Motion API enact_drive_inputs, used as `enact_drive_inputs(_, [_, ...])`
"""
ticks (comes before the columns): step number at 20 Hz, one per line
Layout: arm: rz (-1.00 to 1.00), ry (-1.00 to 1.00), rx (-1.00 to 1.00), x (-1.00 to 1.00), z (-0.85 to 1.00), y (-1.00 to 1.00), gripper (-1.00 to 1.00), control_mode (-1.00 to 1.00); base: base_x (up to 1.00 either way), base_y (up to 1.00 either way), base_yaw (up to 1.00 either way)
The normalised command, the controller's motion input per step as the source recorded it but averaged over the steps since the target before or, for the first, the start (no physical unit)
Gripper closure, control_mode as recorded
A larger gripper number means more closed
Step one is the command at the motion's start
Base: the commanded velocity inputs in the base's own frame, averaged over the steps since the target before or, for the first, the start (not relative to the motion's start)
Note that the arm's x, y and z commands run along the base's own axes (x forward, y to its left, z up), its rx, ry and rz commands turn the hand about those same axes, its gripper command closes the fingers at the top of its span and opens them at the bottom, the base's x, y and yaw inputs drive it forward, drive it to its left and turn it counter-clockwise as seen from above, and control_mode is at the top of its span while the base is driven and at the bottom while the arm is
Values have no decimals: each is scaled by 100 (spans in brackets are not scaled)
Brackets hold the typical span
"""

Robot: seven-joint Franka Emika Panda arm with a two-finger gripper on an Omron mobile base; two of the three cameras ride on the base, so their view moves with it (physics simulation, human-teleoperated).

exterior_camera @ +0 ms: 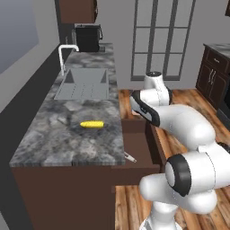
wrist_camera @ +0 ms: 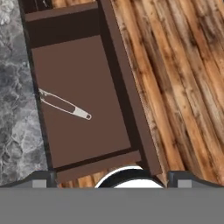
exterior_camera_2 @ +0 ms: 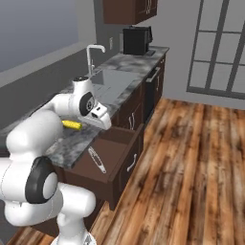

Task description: Pick the tongs from the drawer and place it on the counter.

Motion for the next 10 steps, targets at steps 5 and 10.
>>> enact_drive_inputs(5, [8,13,-1,0,-94,-4,-100,-100,0,0,0])
enact_drive_inputs(10, [4,11,0,9,-82,-33,-100,-100,0,0,0])
